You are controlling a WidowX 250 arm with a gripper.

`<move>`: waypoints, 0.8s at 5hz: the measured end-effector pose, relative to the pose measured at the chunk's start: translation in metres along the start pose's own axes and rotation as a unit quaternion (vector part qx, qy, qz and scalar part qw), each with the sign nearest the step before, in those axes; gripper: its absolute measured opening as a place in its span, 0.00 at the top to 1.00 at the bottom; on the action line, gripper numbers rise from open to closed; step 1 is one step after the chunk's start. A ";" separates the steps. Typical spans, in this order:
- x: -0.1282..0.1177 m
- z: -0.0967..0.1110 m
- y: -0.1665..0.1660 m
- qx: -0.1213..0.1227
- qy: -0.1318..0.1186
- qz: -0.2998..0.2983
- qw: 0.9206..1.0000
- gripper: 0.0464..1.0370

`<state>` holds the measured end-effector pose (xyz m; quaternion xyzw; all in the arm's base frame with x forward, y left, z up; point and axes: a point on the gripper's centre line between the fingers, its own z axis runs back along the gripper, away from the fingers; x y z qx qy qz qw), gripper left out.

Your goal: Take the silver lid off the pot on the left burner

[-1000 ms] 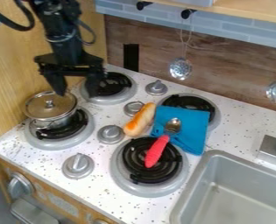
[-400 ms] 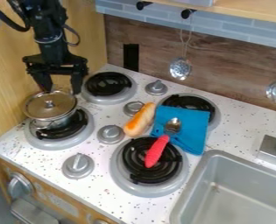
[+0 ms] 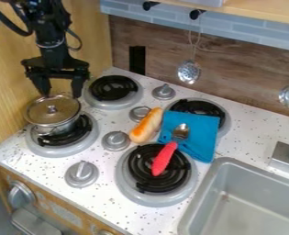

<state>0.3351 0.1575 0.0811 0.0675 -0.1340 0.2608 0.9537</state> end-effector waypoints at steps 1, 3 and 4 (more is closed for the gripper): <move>-0.002 -0.007 0.009 0.031 -0.017 0.020 0.999 0.04; -0.003 -0.012 0.014 0.044 -0.031 0.031 0.998 0.04; -0.003 -0.013 0.015 0.042 -0.036 0.033 0.998 0.04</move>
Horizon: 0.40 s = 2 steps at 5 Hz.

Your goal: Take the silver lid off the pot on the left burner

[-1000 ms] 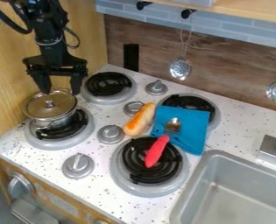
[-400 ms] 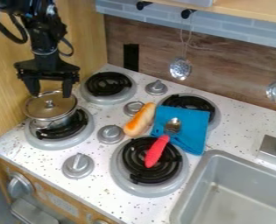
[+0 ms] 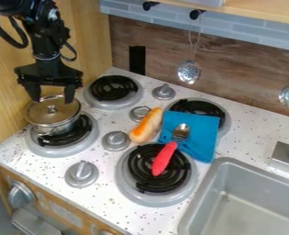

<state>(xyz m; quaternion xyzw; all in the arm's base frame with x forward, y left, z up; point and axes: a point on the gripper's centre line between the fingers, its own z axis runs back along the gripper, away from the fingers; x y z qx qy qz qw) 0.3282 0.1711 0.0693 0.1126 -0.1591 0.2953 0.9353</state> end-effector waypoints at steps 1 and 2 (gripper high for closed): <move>0.002 0.000 0.000 0.000 -0.005 0.004 1.000 0.04; 0.002 0.000 0.001 0.004 -0.006 0.018 1.000 0.04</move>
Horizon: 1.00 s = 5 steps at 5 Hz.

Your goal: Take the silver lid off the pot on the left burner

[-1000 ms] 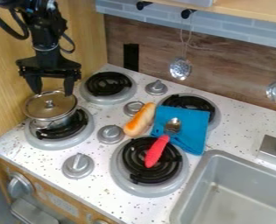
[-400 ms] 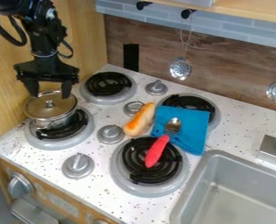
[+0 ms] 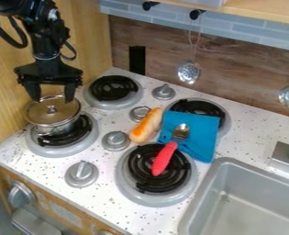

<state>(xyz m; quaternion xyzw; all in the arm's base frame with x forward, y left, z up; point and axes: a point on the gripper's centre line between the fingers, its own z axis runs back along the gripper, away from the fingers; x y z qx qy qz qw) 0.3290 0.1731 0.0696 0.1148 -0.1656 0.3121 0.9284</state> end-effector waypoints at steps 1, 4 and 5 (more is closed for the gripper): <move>-0.004 -0.010 -0.001 0.004 0.014 0.002 1.000 0.04; 0.005 -0.017 -0.002 0.011 0.016 -0.004 1.000 0.04; 0.005 -0.017 -0.001 0.014 0.016 -0.004 1.000 0.04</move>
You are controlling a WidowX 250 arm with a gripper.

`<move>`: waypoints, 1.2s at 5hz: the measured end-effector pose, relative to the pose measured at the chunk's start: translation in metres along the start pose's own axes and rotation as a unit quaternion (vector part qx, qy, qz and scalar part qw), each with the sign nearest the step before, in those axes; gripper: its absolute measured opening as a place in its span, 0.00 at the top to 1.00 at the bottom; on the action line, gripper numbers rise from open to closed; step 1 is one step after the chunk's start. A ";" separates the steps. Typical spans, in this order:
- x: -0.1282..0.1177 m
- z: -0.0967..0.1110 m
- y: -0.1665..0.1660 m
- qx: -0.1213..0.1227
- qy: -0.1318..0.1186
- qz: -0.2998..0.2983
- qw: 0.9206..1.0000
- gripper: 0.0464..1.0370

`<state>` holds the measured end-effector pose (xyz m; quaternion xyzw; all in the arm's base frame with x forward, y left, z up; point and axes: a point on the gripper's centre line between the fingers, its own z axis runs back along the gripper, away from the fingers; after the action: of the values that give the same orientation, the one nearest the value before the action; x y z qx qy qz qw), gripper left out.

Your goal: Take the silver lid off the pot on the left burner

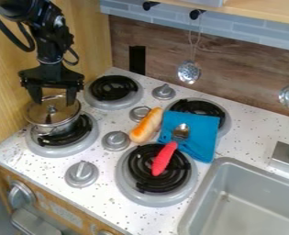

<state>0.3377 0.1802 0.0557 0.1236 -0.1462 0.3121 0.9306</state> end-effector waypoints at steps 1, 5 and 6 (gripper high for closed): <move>-0.002 -0.003 0.000 0.000 0.003 -0.003 1.000 0.04; 0.005 -0.018 0.014 0.004 0.014 0.012 1.000 0.09; 0.004 -0.021 0.012 0.001 0.017 0.006 1.000 0.35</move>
<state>0.3370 0.1986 0.0388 0.1186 -0.1304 0.3204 0.9307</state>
